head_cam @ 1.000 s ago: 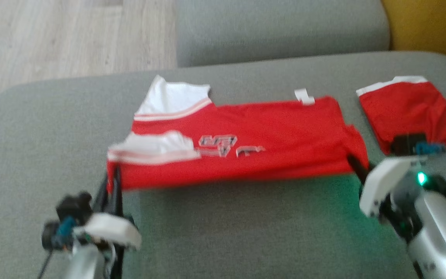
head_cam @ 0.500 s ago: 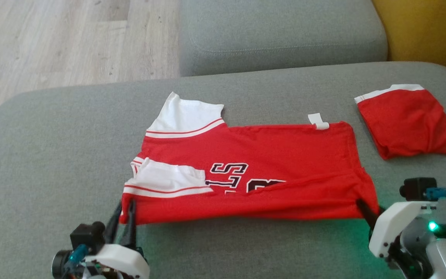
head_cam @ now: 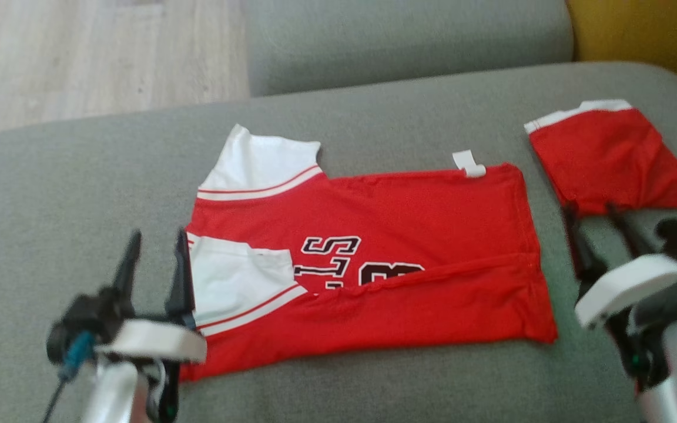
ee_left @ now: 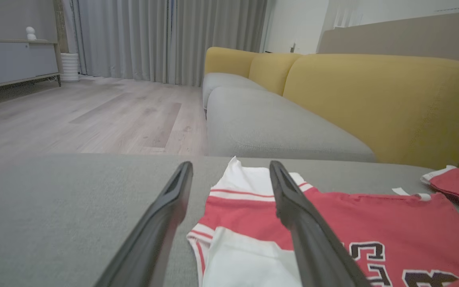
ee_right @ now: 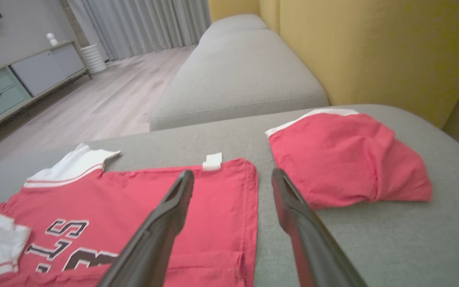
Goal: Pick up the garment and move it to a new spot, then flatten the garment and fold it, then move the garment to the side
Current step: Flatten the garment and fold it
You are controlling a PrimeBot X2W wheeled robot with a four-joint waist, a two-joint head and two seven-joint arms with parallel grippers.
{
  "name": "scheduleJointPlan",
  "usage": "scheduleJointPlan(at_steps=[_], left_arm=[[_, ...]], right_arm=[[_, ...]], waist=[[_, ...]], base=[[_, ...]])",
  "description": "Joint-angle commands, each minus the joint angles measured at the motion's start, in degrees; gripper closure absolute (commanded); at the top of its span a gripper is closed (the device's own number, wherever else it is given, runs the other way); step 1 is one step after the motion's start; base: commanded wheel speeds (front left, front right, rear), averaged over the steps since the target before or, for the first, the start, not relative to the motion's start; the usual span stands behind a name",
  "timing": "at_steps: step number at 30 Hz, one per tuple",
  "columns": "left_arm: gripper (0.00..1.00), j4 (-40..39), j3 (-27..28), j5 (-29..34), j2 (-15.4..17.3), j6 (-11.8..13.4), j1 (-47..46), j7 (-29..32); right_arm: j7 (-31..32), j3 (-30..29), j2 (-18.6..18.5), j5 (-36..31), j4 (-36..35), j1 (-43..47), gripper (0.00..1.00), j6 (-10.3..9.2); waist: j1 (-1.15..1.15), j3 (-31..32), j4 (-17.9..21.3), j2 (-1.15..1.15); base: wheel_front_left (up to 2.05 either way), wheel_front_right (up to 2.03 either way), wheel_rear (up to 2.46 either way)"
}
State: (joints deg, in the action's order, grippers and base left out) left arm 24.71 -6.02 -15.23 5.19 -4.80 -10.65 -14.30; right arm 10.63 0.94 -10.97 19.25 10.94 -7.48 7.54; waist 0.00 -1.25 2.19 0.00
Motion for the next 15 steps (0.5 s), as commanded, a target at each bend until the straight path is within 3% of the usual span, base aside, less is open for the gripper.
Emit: scheduleJointPlan(at_steps=[1,9,13,15], left_arm=[[0.00,-3.27,2.36,-0.04,1.63,-0.31,-4.21,-0.67],[0.00,-3.84,-0.71,1.16,6.82,-2.05,-16.32,2.88],[0.00,1.74,-4.24,-0.31,11.69,-2.59,-26.38,11.60],[0.00,3.84,-9.78,-4.01,14.70,-2.64,-30.68,17.02]], right_arm=[[-1.94,0.16,0.09,-0.82,-2.82,-4.12,0.00,-0.05],[-5.50,-0.74,1.47,-3.05,-5.06,-10.88,0.00,-0.05],[-5.37,0.72,1.43,-4.31,-5.30,-16.02,0.00,-0.05],[-5.25,1.91,1.36,-4.88,-4.97,-18.64,0.00,-0.05]], waist=[[0.00,-1.68,0.92,0.00],[0.00,-8.54,2.90,0.00],[0.00,-13.09,4.63,0.00],[0.00,-15.24,5.76,0.00]], base=[[0.00,0.00,0.00],[0.00,0.00,0.00],[0.00,0.00,0.00],[0.00,0.00,0.00]])
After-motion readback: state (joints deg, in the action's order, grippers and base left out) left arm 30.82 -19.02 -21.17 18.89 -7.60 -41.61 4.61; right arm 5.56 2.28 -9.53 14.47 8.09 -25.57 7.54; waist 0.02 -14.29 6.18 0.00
